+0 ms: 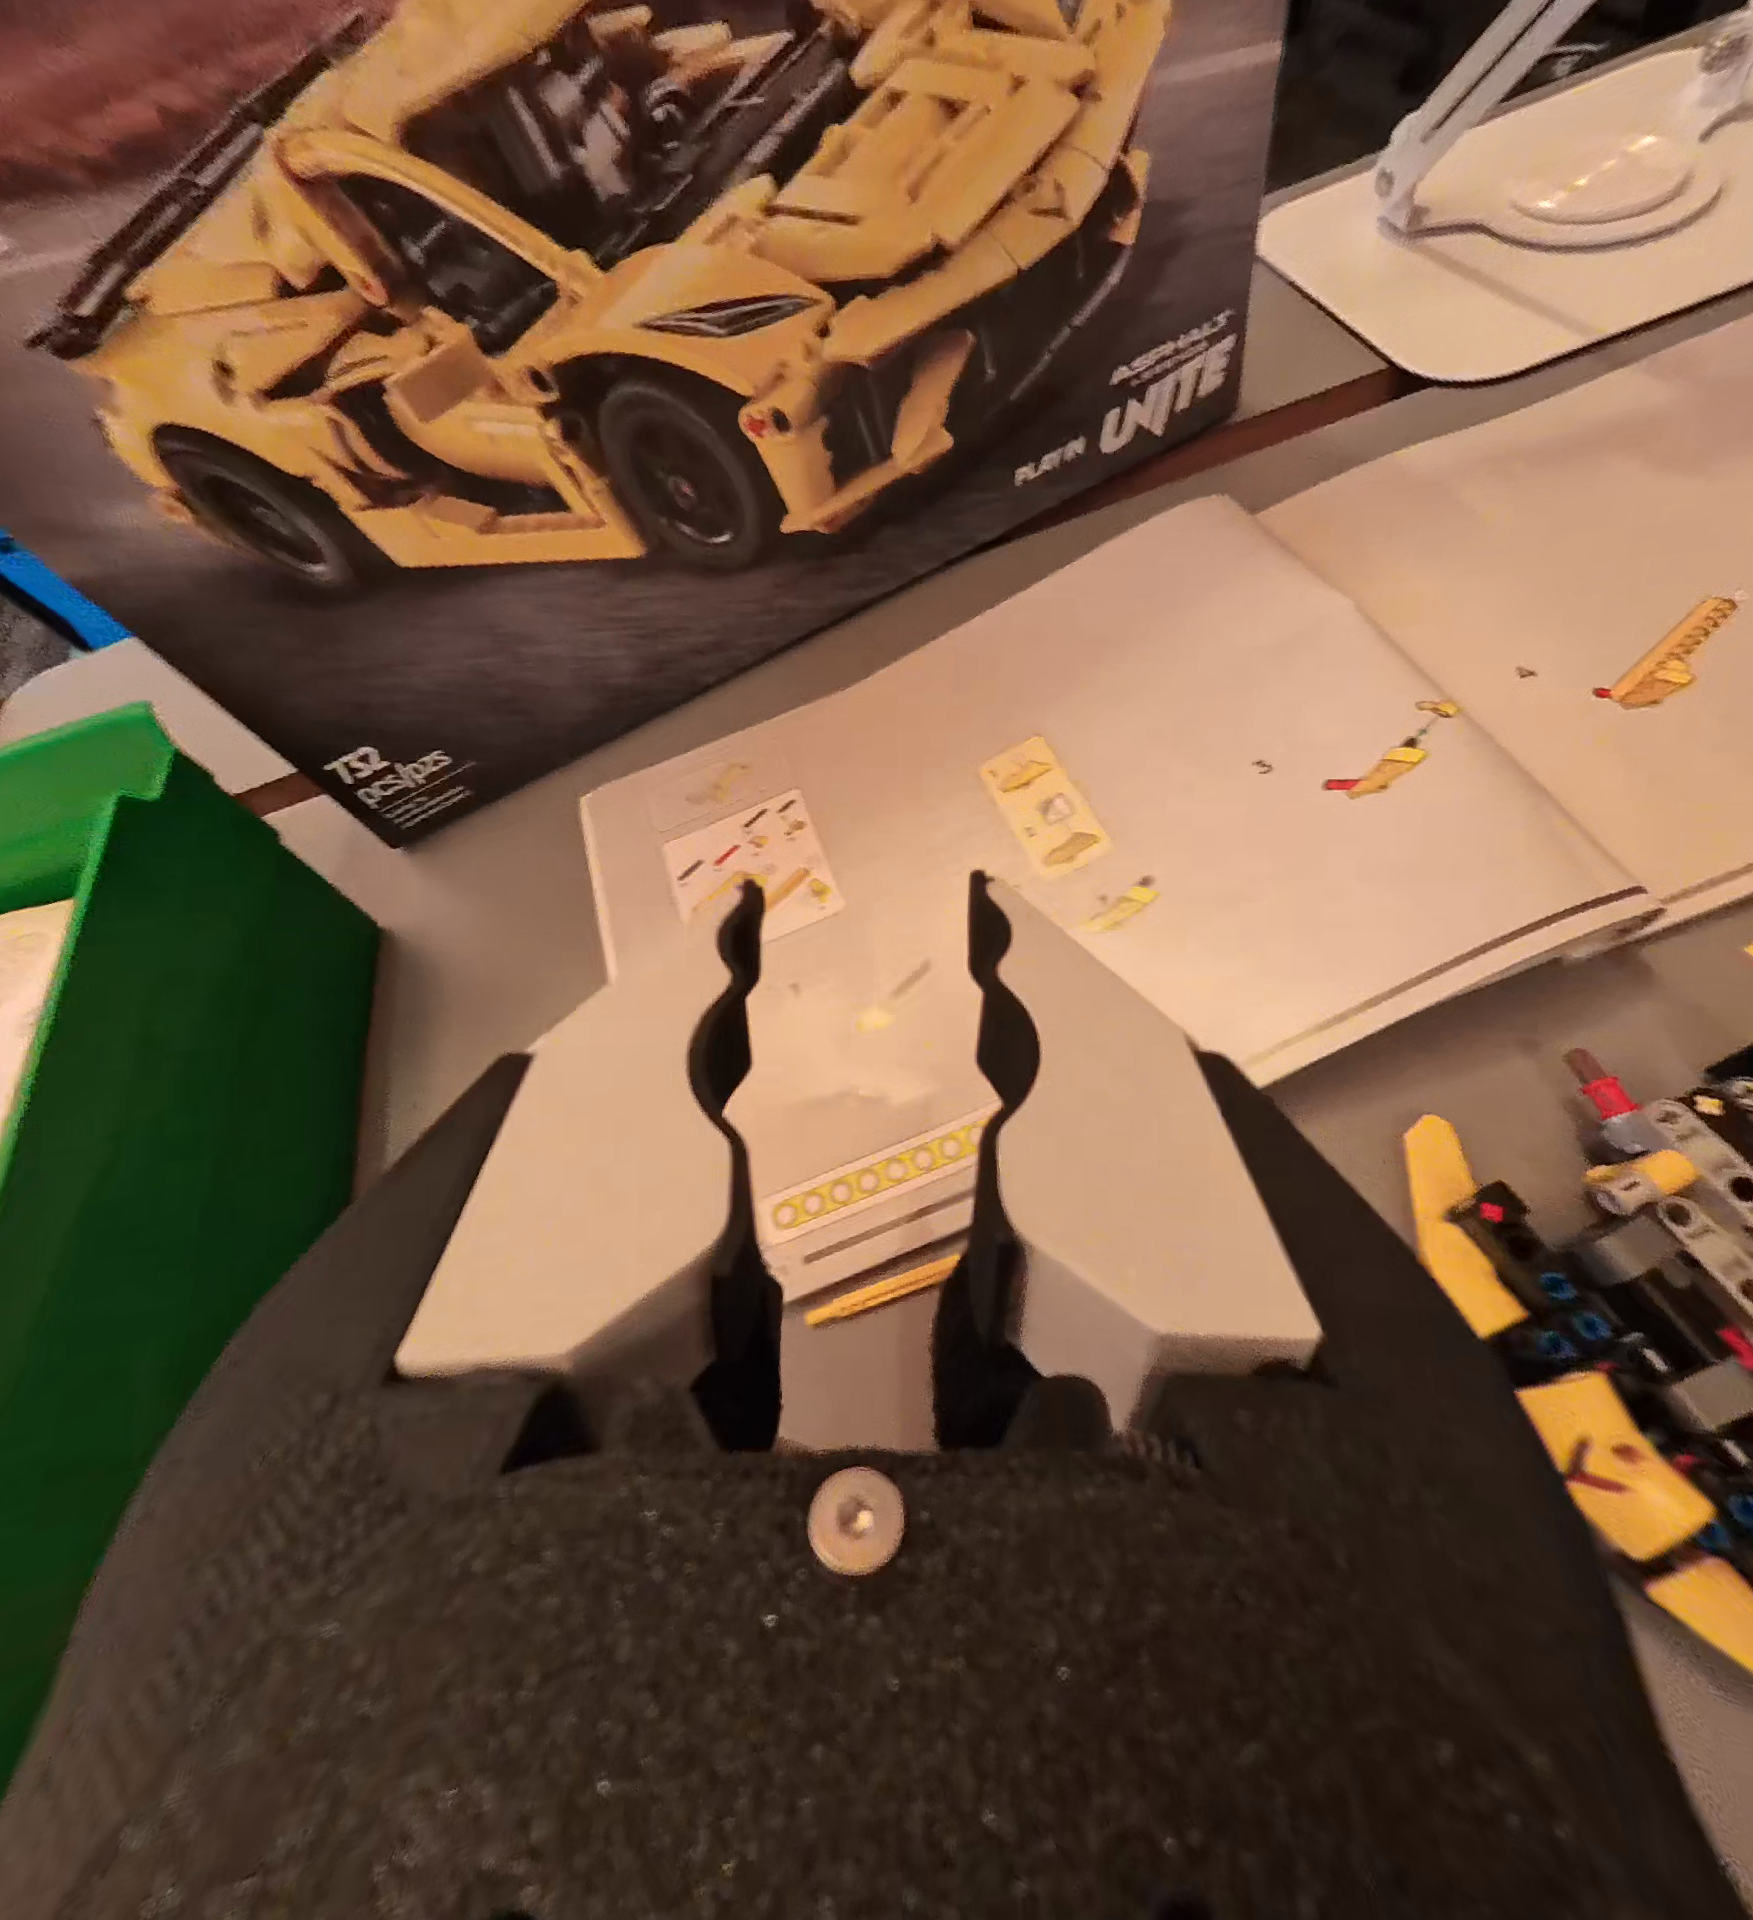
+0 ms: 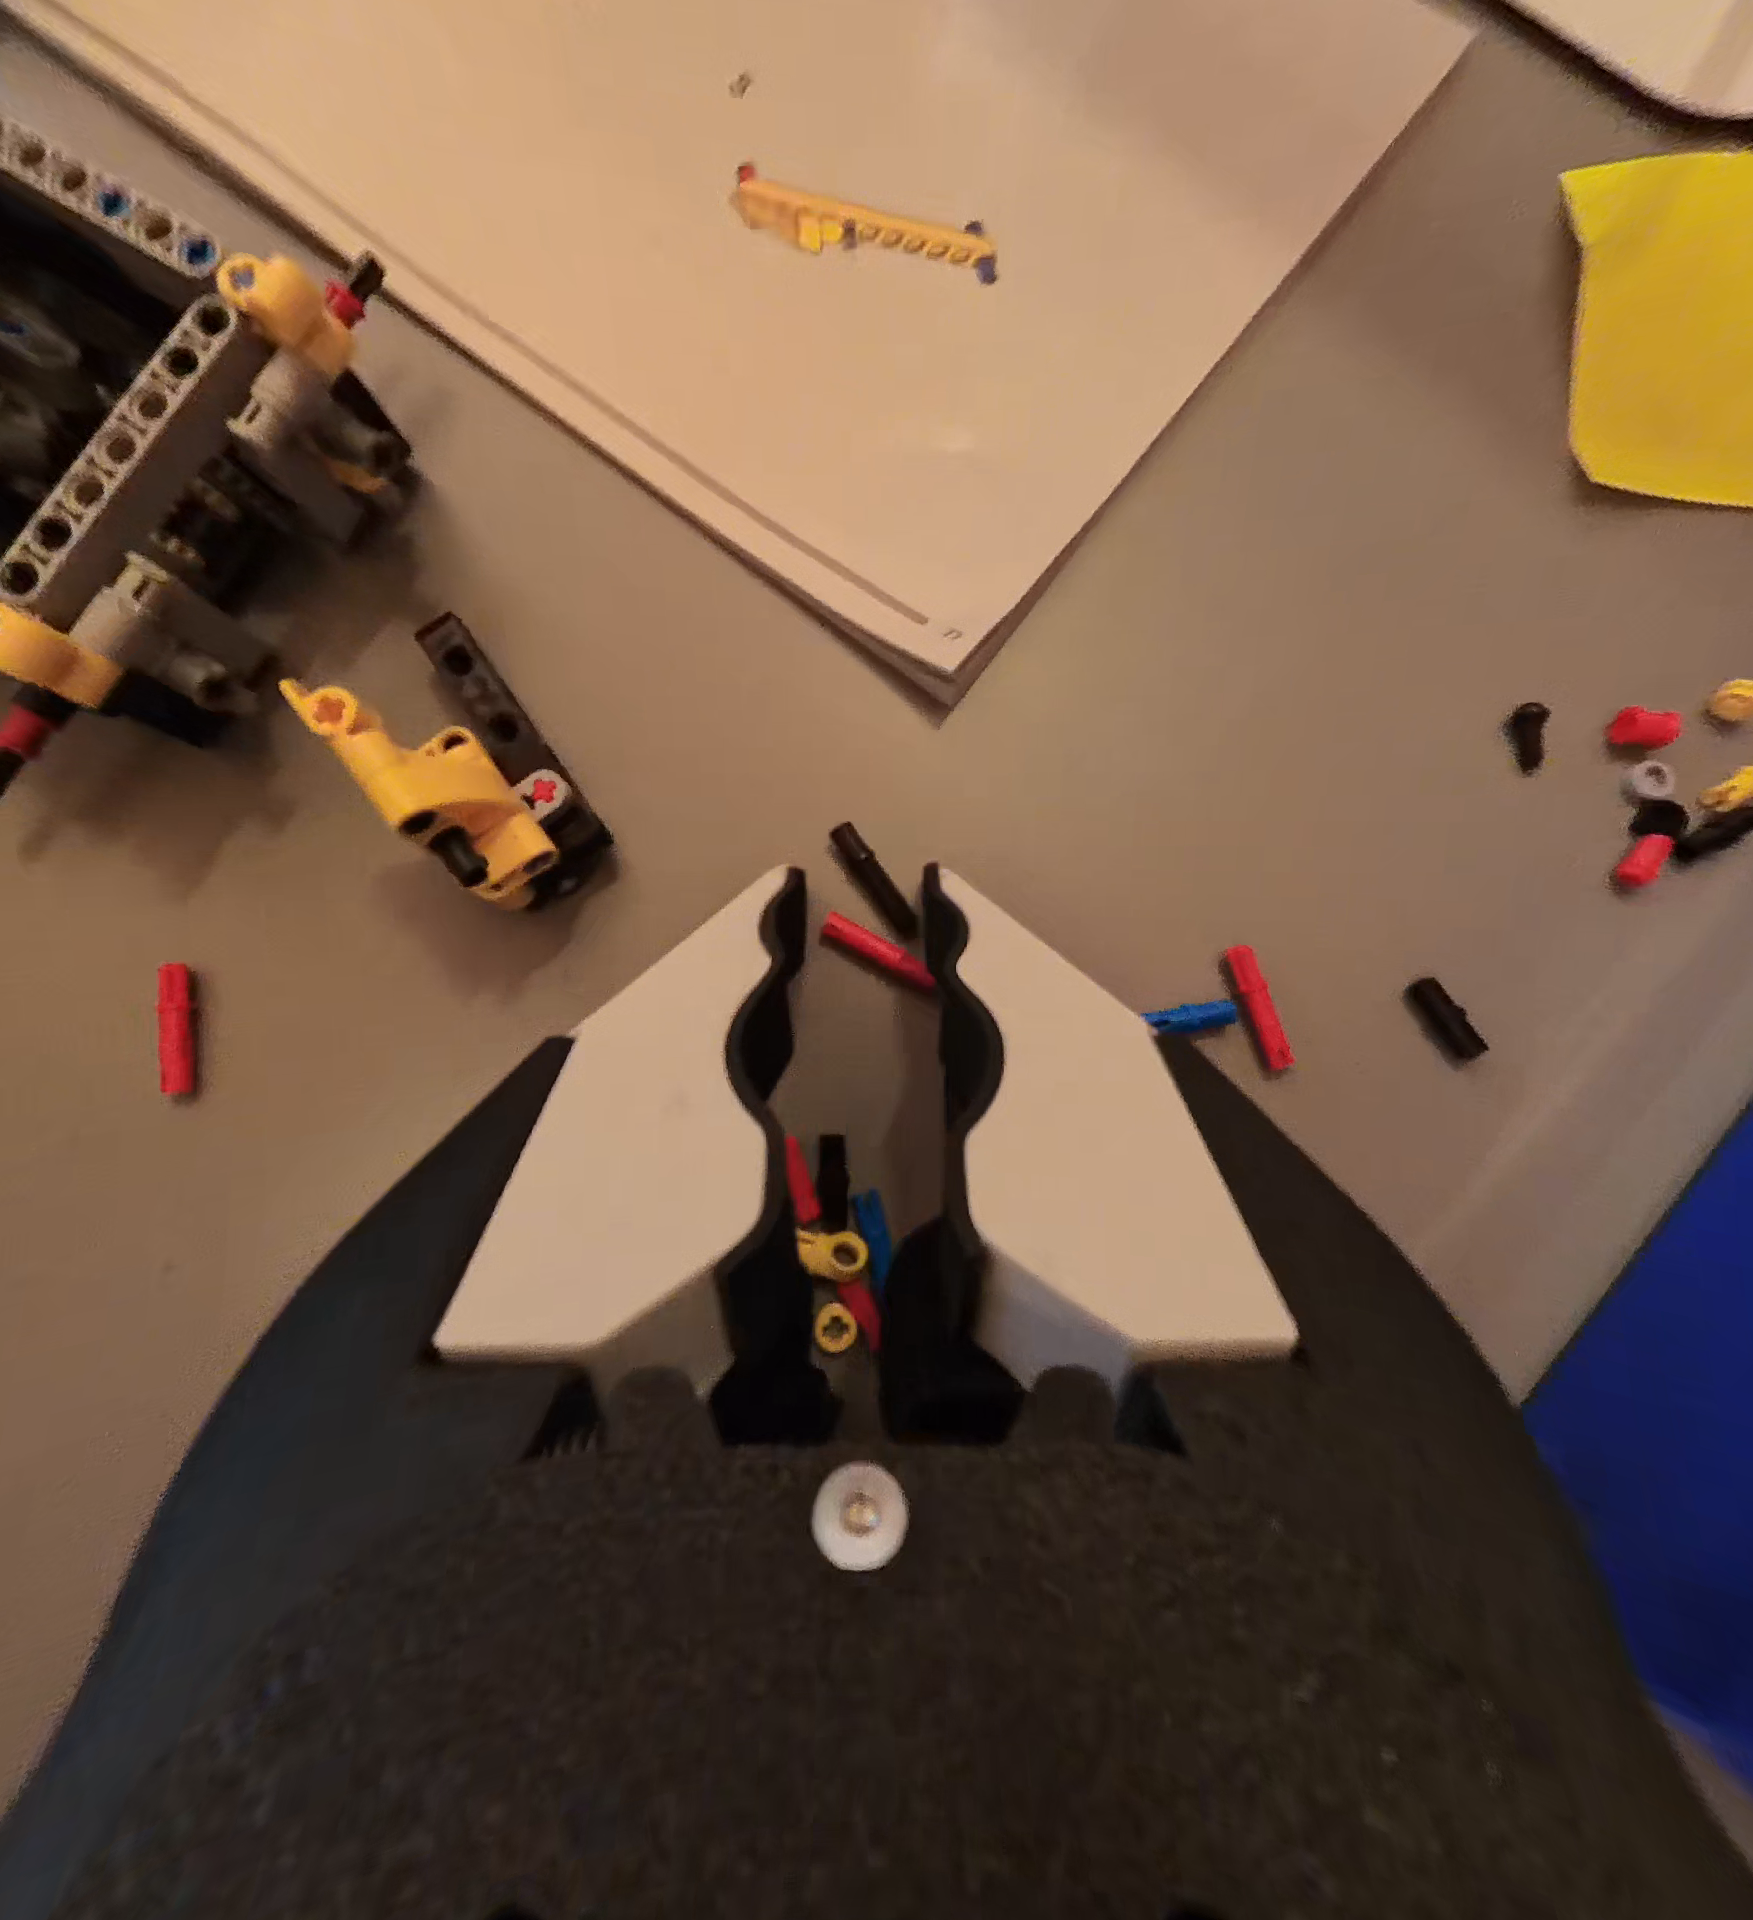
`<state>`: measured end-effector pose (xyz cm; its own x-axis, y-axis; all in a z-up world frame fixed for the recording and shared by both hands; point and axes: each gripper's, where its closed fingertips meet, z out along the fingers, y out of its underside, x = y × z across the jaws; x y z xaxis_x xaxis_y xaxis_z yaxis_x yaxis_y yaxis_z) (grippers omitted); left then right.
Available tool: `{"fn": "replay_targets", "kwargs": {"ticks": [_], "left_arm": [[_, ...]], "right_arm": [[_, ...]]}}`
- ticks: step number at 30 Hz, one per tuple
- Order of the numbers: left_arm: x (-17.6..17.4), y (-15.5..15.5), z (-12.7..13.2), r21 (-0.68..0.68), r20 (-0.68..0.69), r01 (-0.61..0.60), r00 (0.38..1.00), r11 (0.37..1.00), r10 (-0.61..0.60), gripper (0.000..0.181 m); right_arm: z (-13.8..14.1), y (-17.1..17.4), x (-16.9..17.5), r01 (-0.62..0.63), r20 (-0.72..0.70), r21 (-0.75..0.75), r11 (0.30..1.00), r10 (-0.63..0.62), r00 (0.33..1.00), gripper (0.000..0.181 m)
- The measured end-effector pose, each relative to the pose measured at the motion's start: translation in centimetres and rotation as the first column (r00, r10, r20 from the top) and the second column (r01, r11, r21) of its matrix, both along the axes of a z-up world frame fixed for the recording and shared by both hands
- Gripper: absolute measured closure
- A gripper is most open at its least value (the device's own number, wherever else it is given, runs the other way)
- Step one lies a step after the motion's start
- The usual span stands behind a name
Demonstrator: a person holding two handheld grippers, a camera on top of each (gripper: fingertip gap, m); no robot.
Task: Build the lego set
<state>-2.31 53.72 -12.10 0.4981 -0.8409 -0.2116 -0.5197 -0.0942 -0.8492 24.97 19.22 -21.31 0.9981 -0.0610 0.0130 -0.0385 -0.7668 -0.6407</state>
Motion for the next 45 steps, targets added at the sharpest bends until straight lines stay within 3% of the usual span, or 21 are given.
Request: {"fn": "replay_targets", "kwargs": {"ticks": [3,6,9,12,14,18,24,31,35,39,41,45], "left_arm": [[-0.9,1.0,-0.5,-0.02,-0.007,-0.026,1.0,0.999,0.026,0.141],[-1.4,1.6,-1.3,-0.076,0.019,-0.044,0.999,0.996,0.046,0.141],[-1.6,1.7,-2.1,-0.142,0.041,-0.045,0.998,0.989,0.052,0.141],[-1.9,1.7,-3.0,-0.174,0.028,-0.045,0.998,0.984,0.05,0.141],[-2.3,1.7,-3.7,-0.187,0.01,-0.048,0.999,0.981,0.051,0.141],[-2.4,1.3,-4.3,-0.216,0.012,-0.035,0.999,0.976,0.038,0.141],[-2.2,0.7,-3.8,-0.211,0.03,-0.011,0.999,0.978,0.017,0.141],[-2.1,0.4,-3.2,-0.208,0.055,-0.001,0.998,0.978,0.013,0.141],[-2.3,0.7,-3.3,-0.219,0.066,-0.011,0.997,0.976,0.026,0.141],[-2.2,0.7,-3.2,-0.238,0.083,-0.008,0.996,0.971,0.028,0.141],[-2.2,0.6,-3.2,-0.237,0.08,-0.005,0.996,0.971,0.025,0.141],[-2.0,0.4,-3.4,-0.229,0.069,-0.002,0.997,0.973,0.018,0.141]], "right_arm": [[-0.1,0.2,0.3,-0.003,0.068,-0.014,1.0,0.004,0.998,0.178],[0.0,0.4,0.5,-0.007,0.119,-0.037,0.999,0.011,0.993,0.178],[3.0,1.1,-0.2,0.009,0.101,0.063,0.998,-0.015,0.995,0.178],[8.3,1.9,-4.2,-0.068,0.028,0.23,0.971,0.063,0.998,0.178],[9.9,1.6,-9.2,-0.197,-0.061,0.267,0.943,0.22,0.974,0.178],[7.3,0.1,-18.0,-0.352,-0.214,0.197,0.915,0.391,0.895,0.178],[0.9,-0.8,-22.1,-0.355,-0.067,-0.014,0.935,0.353,0.933,0.178],[-0.1,-0.8,-21.9,-0.317,-0.036,-0.021,0.948,0.316,0.948,0.177],[1.2,-1.4,-21.2,-0.259,-0.138,0.056,0.964,0.264,0.954,0.156],[3.0,-4.7,-11.7,-0.007,-0.033,0.05,0.999,0.009,0.999,0.16],[3.3,-7.3,-6.7,0.134,0.031,0.021,0.991,-0.135,0.99,0.165],[1.9,-10.2,-2.1,0.259,0.066,-0.058,0.964,-0.255,0.965,0.166]]}}
